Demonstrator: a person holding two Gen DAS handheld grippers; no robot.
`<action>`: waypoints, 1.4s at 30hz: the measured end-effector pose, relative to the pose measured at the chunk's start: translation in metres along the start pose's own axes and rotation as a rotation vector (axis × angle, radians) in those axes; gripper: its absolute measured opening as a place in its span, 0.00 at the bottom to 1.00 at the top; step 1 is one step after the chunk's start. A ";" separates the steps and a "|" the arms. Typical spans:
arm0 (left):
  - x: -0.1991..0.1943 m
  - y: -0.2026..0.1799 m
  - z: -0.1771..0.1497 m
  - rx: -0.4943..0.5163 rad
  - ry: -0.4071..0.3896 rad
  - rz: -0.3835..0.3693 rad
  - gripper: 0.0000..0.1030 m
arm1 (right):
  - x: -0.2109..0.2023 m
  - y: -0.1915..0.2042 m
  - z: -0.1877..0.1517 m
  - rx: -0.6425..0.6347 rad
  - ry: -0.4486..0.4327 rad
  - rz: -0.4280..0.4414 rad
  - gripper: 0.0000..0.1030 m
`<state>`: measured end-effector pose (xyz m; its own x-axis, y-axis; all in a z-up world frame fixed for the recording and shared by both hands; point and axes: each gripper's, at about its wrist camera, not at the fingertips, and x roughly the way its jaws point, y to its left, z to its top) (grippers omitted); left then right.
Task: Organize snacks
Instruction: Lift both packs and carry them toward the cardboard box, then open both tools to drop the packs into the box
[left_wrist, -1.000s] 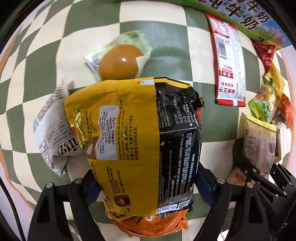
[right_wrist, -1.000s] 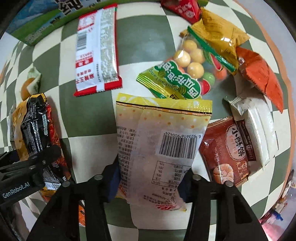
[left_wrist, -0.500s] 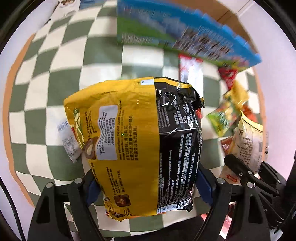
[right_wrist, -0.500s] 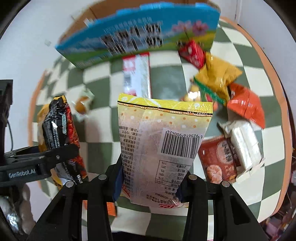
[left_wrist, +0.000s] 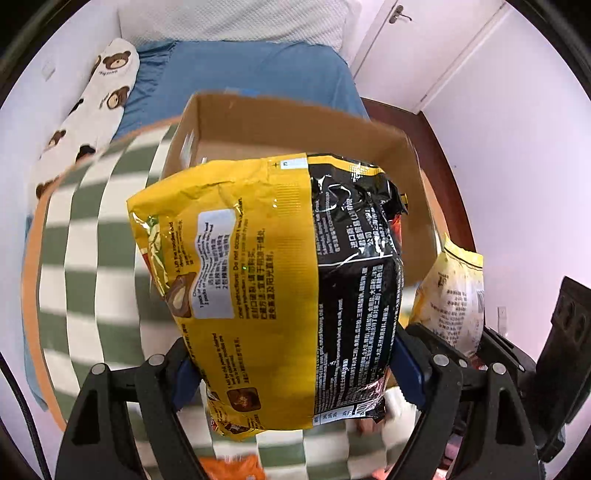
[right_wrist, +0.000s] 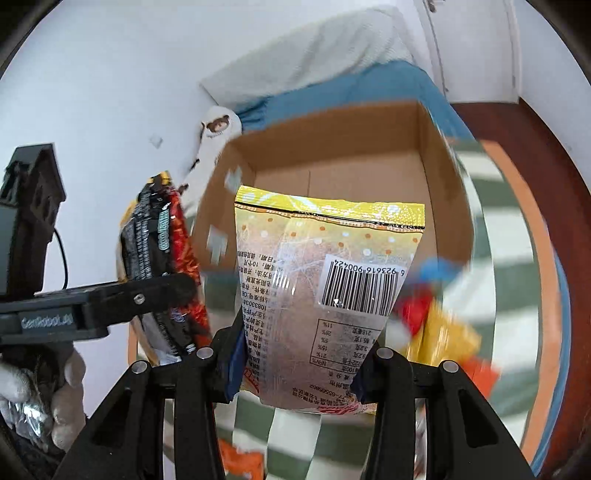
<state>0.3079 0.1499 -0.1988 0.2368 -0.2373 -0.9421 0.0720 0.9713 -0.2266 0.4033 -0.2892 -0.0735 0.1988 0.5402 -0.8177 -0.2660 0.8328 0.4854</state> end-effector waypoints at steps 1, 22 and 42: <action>0.009 -0.003 0.020 -0.003 0.007 0.012 0.82 | 0.006 -0.005 0.018 -0.005 -0.001 0.002 0.45; 0.171 0.013 0.182 0.004 0.304 0.161 0.83 | 0.227 -0.084 0.163 -0.075 0.257 0.002 0.47; 0.125 0.009 0.158 -0.046 0.118 0.164 0.87 | 0.207 -0.118 0.158 -0.035 0.216 -0.109 0.88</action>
<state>0.4912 0.1268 -0.2796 0.1266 -0.0755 -0.9891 -0.0027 0.9971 -0.0764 0.6249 -0.2565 -0.2507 0.0225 0.4053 -0.9139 -0.2877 0.8781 0.3824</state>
